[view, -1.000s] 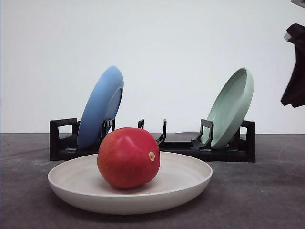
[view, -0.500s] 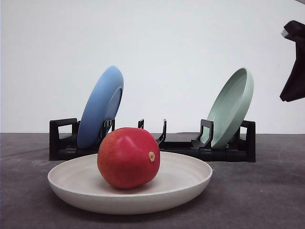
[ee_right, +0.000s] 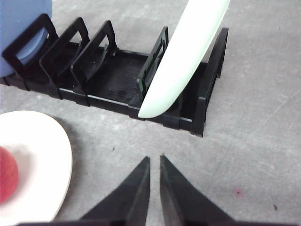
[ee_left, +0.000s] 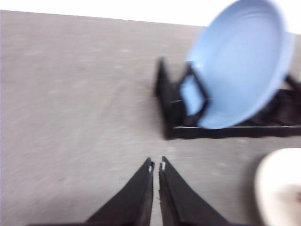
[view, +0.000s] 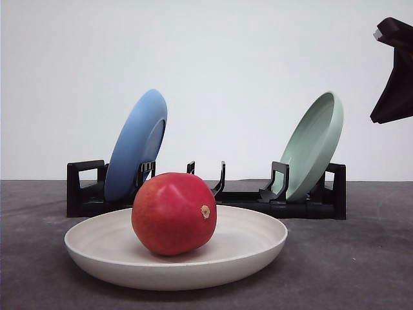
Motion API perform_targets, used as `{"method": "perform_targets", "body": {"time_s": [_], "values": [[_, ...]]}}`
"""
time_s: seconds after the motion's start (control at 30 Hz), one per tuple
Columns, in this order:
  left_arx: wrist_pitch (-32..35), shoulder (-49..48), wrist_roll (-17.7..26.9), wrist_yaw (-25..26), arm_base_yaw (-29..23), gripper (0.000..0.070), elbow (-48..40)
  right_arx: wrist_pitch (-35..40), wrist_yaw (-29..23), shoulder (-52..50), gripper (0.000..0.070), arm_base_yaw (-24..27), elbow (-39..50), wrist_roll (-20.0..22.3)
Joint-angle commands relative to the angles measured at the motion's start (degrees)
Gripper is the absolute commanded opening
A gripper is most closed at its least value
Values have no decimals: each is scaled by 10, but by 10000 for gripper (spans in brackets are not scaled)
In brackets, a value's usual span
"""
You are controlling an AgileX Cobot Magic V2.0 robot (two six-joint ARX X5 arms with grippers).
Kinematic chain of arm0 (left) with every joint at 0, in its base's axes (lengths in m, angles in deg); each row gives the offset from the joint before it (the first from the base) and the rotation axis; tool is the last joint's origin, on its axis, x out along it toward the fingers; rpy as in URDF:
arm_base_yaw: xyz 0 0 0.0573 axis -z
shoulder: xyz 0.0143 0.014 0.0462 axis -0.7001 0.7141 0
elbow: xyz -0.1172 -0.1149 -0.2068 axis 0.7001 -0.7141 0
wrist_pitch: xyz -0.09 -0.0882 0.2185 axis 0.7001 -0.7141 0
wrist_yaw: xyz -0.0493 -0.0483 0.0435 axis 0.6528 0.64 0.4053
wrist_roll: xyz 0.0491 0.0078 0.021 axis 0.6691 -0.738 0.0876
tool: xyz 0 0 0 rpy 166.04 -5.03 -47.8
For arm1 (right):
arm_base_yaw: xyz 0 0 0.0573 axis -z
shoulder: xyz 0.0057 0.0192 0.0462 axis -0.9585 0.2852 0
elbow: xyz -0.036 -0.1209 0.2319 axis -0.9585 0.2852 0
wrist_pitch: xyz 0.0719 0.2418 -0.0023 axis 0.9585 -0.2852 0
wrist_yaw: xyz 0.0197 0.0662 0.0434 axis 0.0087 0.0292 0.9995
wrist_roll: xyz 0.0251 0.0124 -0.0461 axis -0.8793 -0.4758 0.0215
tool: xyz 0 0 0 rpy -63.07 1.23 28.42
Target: Place pomegranate in white plate
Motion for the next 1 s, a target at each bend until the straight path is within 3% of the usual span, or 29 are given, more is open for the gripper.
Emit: {"method": "perform_targets", "body": {"time_s": [0.0,0.17,0.4,0.97], "values": [[25,-24,10,1,-13,0,-27,9,0,4,31,-2,-2,5],[69,-103,10,1,-43,0,-100,27,0,4,31,-2,-2,5],[71,-193,14,-2,-50,0,-151,29,0,4,31,-2,-2,5],[64,-194,23,-4,-49,0,-158,29,0,4,31,-2,-2,5]]}}
